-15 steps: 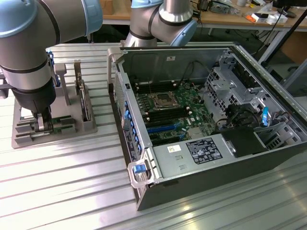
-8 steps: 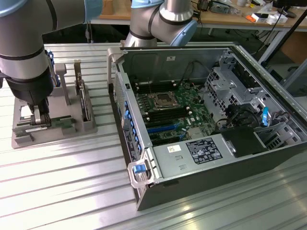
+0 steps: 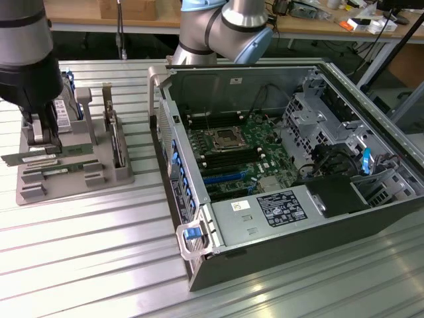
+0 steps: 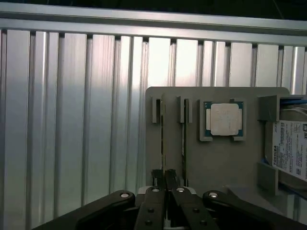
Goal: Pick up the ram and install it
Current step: 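Pick up the ram and move it above insertion slot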
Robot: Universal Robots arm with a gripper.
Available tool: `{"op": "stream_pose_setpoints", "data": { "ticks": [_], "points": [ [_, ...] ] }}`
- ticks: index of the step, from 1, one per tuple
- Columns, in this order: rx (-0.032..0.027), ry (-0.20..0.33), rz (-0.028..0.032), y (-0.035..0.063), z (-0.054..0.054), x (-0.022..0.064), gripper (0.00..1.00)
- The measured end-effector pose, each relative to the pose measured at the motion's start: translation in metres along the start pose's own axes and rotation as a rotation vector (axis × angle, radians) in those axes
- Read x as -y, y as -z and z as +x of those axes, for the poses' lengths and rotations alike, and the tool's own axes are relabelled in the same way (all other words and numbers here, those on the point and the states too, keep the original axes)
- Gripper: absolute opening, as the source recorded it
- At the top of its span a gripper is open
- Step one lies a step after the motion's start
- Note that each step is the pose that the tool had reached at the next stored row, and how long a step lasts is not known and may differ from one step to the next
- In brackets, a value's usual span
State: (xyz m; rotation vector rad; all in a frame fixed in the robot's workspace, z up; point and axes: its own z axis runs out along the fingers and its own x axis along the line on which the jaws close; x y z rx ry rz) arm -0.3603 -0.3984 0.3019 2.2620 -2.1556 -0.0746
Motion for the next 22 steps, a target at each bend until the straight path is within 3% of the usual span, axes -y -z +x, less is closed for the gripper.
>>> {"op": "stream_pose_setpoints", "data": {
  "ticks": [6, 8, 11, 16, 21, 22],
  "points": [
    [0.0001, 0.000, 0.0001, 0.0551, -0.001, -0.0024, 0.12],
    [0.0000, 0.000, 0.0000, 0.0666, -0.002, -0.0029, 0.12],
    [-0.0001, 0.000, -0.0001, 0.0962, -0.002, -0.0041, 0.12],
    [0.0000, 0.000, -0.0001, 0.0992, -0.002, -0.0036, 0.12],
    [-0.0004, 0.000, -0.0001, 0.1005, -0.001, 0.0274, 0.12],
    [-0.0004, 0.000, -0.0001, 0.1006, -0.001, 0.0303, 0.12]
  ]
}}
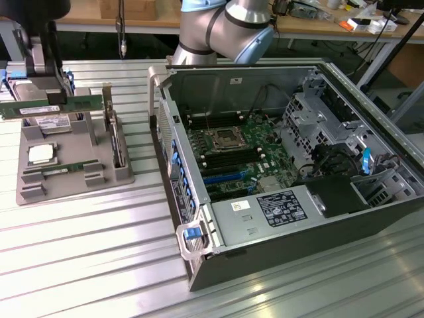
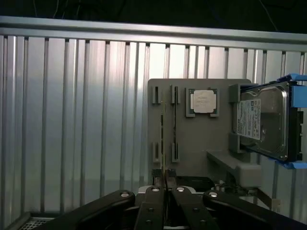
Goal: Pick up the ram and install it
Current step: 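Pick up the ram and move it above insertion slot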
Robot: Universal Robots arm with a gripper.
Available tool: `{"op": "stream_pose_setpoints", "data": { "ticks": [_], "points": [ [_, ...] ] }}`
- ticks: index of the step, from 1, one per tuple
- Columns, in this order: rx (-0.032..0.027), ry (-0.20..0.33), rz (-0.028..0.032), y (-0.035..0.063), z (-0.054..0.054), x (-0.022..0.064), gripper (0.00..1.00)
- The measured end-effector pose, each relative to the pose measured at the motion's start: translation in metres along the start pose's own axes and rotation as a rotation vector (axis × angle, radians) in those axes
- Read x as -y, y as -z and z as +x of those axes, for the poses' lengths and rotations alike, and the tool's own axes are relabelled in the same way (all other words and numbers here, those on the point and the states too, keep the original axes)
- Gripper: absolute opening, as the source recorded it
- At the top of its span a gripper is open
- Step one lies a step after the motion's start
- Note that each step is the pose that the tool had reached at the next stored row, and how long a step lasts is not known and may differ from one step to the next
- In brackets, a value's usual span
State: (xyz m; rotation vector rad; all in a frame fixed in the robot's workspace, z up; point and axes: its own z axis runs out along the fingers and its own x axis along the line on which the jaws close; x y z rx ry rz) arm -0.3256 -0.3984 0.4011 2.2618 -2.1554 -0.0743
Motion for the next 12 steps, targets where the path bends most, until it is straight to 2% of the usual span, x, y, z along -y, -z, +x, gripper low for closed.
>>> {"op": "stream_pose_setpoints", "data": {
  "ticks": [3, 4, 5, 9, 12],
  "points": [
    [-0.0001, 0.000, -0.0001, 0.0010, 0.001, 0.0208, 0.12],
    [0.0000, 0.000, 0.0000, 0.0013, 0.002, 0.0306, 0.12],
    [-0.0001, 0.000, -0.0001, 0.0021, 0.002, 0.0470, 0.12],
    [-0.0001, 0.000, -0.0001, 0.0032, 0.004, 0.0729, 0.12],
    [-0.0001, 0.000, -0.0001, 0.0037, 0.004, 0.0855, 0.12]
  ]
}}
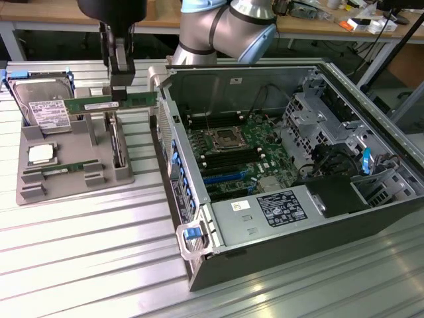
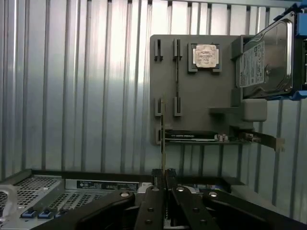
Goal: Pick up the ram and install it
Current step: 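Pick up the ram and move it above insertion slot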
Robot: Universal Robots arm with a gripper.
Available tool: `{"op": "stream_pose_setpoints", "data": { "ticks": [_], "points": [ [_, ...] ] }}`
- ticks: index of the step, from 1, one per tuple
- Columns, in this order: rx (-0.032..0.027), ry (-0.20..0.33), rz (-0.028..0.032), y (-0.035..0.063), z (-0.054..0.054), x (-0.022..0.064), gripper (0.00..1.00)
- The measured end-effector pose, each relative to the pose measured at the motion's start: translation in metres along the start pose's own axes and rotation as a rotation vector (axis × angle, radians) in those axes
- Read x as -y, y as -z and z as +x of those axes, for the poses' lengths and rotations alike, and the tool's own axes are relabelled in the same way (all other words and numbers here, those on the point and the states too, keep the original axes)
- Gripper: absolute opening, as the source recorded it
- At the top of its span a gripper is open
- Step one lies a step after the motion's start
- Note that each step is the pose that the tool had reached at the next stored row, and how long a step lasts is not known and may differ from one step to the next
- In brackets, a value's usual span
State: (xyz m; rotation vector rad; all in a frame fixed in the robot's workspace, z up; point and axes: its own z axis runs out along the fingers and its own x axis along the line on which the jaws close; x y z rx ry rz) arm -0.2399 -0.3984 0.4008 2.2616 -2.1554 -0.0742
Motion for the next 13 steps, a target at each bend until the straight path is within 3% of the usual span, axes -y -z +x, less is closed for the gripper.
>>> {"op": "stream_pose_setpoints", "data": {
  "ticks": [3, 4, 11, 13],
  "points": [
    [0.0001, 0.000, 0.0001, 0.0010, 0.001, 0.0243, 0.12],
    [0.0001, 0.000, 0.0001, 0.0015, 0.002, 0.0374, 0.12],
    [0.0001, 0.000, 0.0001, 0.0042, 0.005, 0.1061, 0.12],
    [0.0001, 0.000, 0.0000, 0.0047, 0.006, 0.1164, 0.12]
  ]
}}
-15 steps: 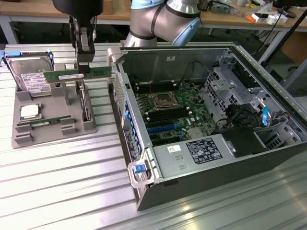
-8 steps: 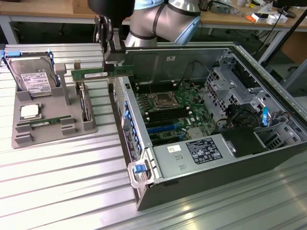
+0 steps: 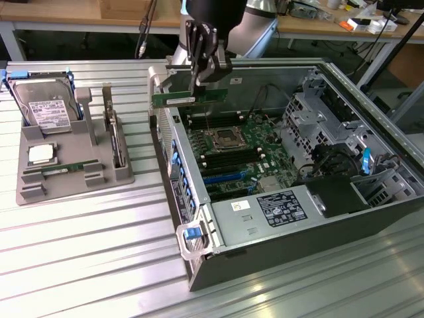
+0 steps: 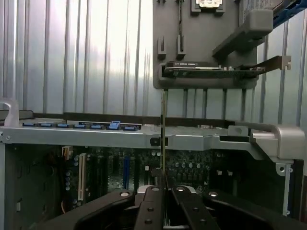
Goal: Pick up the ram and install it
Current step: 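Pick up the ram and move it above insertion slot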
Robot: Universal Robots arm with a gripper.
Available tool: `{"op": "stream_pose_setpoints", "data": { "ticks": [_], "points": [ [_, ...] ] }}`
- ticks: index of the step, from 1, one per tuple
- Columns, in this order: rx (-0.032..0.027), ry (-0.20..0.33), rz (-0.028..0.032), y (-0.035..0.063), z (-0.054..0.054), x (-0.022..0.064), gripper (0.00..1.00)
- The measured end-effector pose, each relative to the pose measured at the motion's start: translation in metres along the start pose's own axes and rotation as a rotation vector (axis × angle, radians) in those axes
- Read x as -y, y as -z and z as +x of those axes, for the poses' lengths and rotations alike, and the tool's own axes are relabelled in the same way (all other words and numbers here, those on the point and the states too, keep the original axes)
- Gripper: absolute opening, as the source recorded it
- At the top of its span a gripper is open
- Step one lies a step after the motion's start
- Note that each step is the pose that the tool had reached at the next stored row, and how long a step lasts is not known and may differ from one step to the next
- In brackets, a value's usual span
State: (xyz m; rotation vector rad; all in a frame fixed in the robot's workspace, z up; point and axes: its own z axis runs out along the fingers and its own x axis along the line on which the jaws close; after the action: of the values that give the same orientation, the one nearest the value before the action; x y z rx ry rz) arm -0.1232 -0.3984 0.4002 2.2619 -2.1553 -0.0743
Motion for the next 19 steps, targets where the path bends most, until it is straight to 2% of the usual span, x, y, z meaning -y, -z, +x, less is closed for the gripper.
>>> {"op": "stream_pose_setpoints", "data": {
  "ticks": [2, 6, 8, 10, 15, 16, 19],
  "points": [
    [-0.0001, 0.000, -0.0001, 0.0005, 0.001, 0.0107, 0.12],
    [0.0000, 0.000, -0.0003, 0.0017, 0.002, 0.0477, 0.12],
    [0.0000, 0.000, -0.0004, 0.0026, 0.003, 0.0714, 0.12],
    [-0.0001, 0.000, -0.0006, 0.0030, 0.004, 0.0817, 0.12],
    [-0.0002, 0.000, -0.0016, 0.0044, 0.006, 0.1324, 0.12],
    [-0.0002, 0.000, -0.0017, 0.0037, 0.008, 0.1358, 0.12],
    [0.0015, -0.003, -0.0017, 0.0005, 0.013, 0.1383, 0.12]
  ]
}}
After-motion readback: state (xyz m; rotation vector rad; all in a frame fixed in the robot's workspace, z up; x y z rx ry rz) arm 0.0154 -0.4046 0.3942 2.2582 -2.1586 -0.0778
